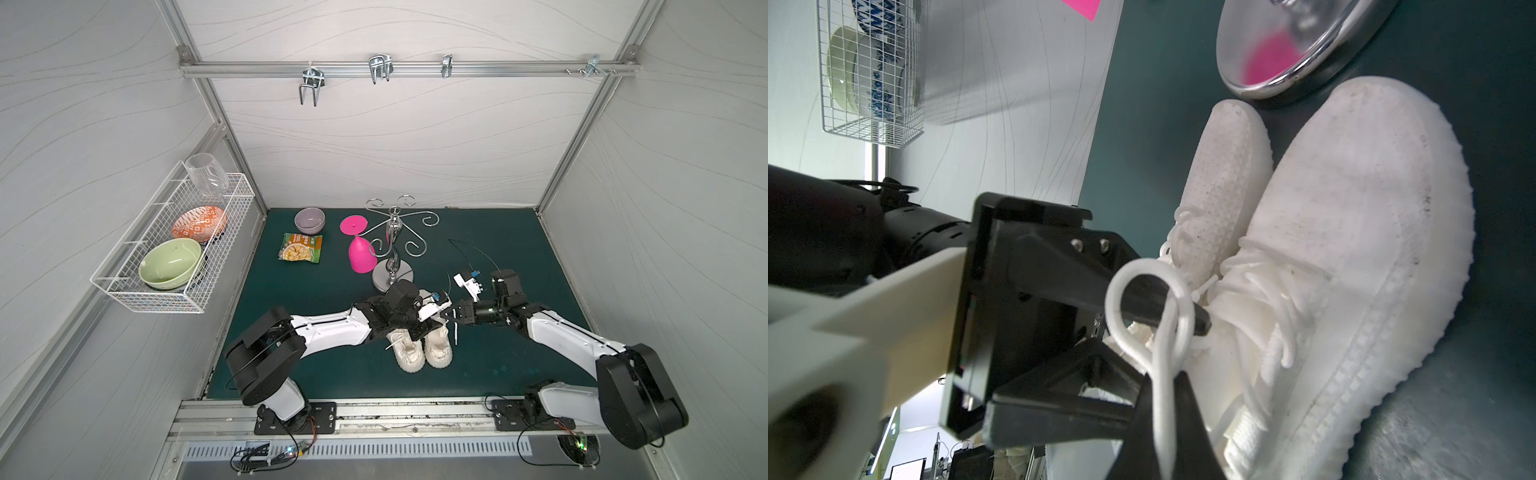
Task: Tie the shoes
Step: Cross the shoelace with the shoelace.
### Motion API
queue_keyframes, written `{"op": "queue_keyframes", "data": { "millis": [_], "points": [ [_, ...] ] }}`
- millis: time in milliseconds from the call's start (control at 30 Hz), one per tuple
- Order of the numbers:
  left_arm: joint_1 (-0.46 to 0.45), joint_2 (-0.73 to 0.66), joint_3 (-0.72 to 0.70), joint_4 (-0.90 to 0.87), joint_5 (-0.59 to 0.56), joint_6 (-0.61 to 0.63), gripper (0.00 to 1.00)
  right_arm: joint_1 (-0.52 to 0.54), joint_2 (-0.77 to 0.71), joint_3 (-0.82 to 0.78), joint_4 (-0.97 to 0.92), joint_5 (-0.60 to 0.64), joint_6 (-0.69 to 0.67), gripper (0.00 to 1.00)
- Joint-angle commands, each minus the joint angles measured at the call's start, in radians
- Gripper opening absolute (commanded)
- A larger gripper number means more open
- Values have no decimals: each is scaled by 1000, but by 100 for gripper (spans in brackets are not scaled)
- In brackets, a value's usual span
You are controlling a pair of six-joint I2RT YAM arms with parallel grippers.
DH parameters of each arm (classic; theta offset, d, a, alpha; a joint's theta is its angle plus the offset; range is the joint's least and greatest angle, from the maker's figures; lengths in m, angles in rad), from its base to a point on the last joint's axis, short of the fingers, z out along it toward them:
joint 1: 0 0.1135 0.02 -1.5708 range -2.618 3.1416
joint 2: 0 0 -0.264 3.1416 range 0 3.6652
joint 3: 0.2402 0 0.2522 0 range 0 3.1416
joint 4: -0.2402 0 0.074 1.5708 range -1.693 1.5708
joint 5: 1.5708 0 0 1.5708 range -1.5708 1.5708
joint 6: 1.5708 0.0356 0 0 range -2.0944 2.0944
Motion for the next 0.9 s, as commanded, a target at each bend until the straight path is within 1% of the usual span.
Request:
{"op": "queue_keyframes", "data": {
  "millis": [0,133,233,300,367,400,500,533,600,667,767,833,867],
  "points": [
    [-3,18,44,16,-12,4,34,-7,0,7,-3,-52,-2,0],
    [-3,25,47,20,-35,-9,13,-6,15,12,-8,-66,-6,0],
    [-3,17,38,27,-38,-25,3,-9,21,13,-10,-69,-6,1],
    [-3,4,25,45,-36,-41,0,-13,20,16,-13,-69,-5,3],
    [-2,-14,11,58,-36,-69,0,-19,16,18,-22,-74,-6,7],
    [-2,-19,9,59,-31,-82,0,-23,13,17,-25,-76,-6,12],
    [-1,-25,15,39,-22,-123,0,-36,1,13,-40,-89,-7,31],
    [-1,-27,14,33,-22,-134,0,-41,-5,11,-45,-94,-8,35],
    [4,-27,13,32,-24,-150,0,-50,-19,5,-56,-99,-7,40],
    [10,-27,13,27,-19,-164,0,-58,-33,0,-70,-104,-6,40],
    [28,-28,18,14,13,-197,0,-62,-53,-14,-73,-106,2,36],
    [42,-33,20,15,47,-231,0,-64,-61,-23,-73,-106,7,29],
    [48,-36,21,16,60,-250,0,-64,-63,-28,-73,-105,6,24]
  ]
}}
